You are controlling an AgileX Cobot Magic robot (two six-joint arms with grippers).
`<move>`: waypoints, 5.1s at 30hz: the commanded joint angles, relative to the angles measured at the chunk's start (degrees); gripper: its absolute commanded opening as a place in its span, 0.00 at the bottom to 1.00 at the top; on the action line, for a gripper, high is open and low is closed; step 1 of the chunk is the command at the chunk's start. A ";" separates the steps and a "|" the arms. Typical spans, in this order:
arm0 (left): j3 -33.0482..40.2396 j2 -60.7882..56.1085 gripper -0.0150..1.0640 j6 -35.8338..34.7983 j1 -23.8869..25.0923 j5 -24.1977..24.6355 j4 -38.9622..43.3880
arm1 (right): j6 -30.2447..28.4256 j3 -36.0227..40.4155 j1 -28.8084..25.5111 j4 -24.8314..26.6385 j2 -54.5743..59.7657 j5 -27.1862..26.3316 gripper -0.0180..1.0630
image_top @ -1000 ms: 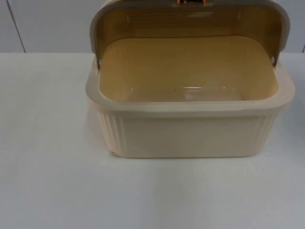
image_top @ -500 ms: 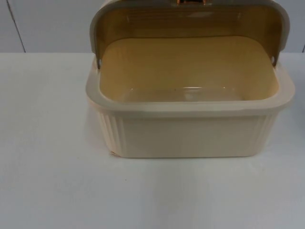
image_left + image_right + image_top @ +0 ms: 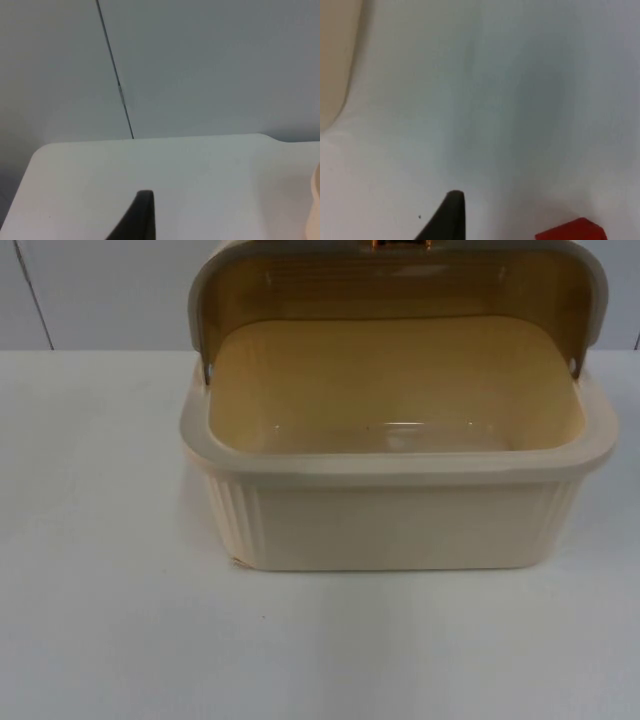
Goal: Open the box lid with the left hand, place the block into the box with the right hand, then close the box lid with the left hand.
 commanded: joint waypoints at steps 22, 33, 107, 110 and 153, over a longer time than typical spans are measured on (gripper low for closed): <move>-0.34 -0.02 0.98 0.79 -0.37 0.05 -0.53 | -5.30 6.48 -0.70 -18.26 15.43 -3.72 0.98; -0.34 0.46 0.98 0.77 -0.37 0.05 -0.53 | 0.10 10.11 -4.64 -23.95 15.52 -13.04 0.98; -0.34 2.77 0.98 1.04 -0.37 -2.21 -3.20 | 11.43 4.69 27.93 8.23 -29.80 -1.93 0.02; -0.34 2.77 0.98 1.04 -0.37 -2.71 -3.29 | 11.43 4.69 29.09 6.35 -29.65 -6.92 0.02; -0.34 2.77 0.98 1.04 -0.37 -2.95 -3.67 | 12.32 2.08 42.87 0.46 14.70 -54.04 0.02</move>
